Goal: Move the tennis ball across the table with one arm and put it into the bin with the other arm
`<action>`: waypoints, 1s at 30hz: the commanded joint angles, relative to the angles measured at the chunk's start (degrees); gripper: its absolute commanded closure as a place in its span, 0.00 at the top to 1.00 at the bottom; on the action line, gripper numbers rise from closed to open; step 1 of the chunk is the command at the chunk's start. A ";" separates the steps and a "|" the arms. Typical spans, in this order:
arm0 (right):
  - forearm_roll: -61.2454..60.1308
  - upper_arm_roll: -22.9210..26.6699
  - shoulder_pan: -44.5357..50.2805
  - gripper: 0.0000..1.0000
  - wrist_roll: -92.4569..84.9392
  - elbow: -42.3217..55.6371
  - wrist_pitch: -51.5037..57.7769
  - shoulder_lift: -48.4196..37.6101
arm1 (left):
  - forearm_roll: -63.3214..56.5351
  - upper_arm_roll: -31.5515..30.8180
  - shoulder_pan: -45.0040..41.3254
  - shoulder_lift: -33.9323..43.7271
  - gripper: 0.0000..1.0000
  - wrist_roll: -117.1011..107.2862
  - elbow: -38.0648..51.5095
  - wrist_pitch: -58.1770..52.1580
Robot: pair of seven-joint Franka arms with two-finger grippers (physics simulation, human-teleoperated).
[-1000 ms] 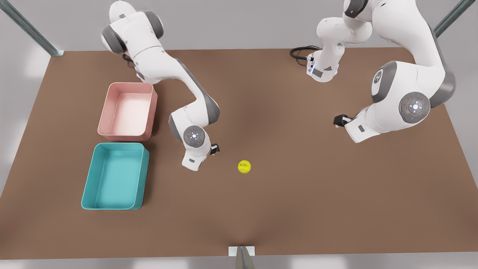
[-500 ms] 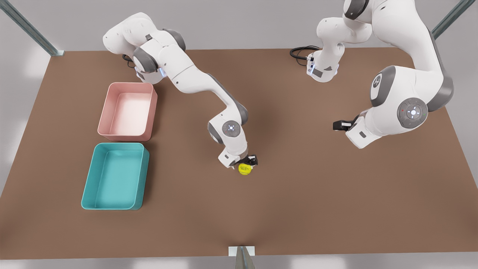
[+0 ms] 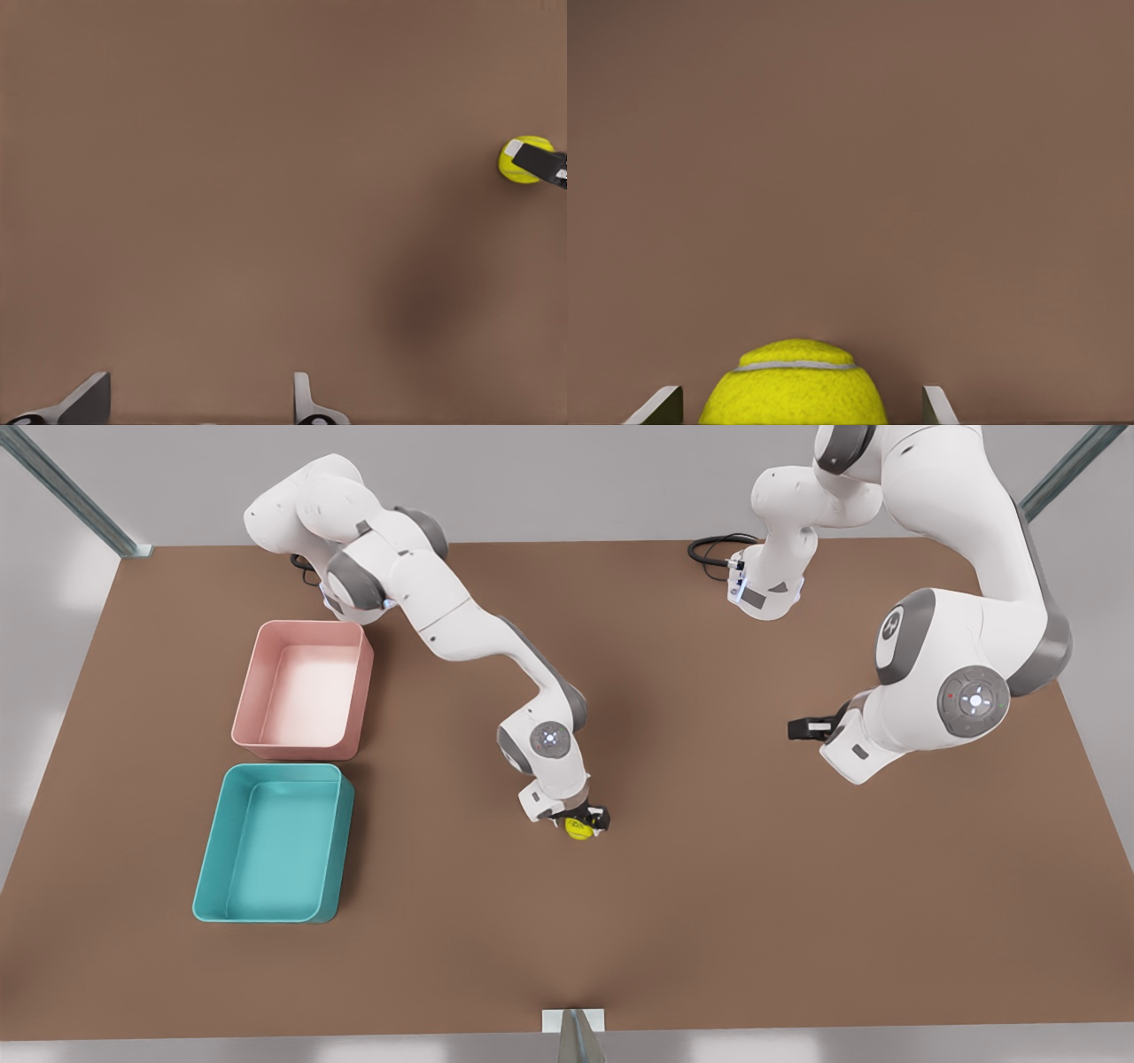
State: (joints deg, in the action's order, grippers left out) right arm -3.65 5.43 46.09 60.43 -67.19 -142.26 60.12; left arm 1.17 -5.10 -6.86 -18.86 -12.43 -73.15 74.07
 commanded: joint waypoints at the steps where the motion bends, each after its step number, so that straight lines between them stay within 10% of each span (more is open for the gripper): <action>1: 0.22 0.02 0.14 1.00 11.11 0.13 -1.79 0.35 | -0.03 0.00 0.00 0.05 1.00 -3.30 0.02 0.02; 18: 0.22 0.37 0.41 0.95 7.33 1.27 -4.69 2.46 | -0.03 0.00 0.00 -0.39 1.00 -3.30 0.02 -0.06; 23: 0.40 0.28 0.41 0.69 6.63 1.45 -4.70 2.81 | -0.03 0.00 0.00 -0.39 1.00 -3.30 0.02 -0.06; 30: 0.22 0.28 0.41 0.65 4.79 1.98 -3.91 -0.35 | -0.03 0.00 0.00 -0.39 1.00 -3.30 0.02 -0.06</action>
State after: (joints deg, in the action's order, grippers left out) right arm -3.58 5.72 46.48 65.76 -65.27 -146.84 60.35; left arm 1.17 -5.09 -6.85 -19.32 -15.12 -73.15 74.06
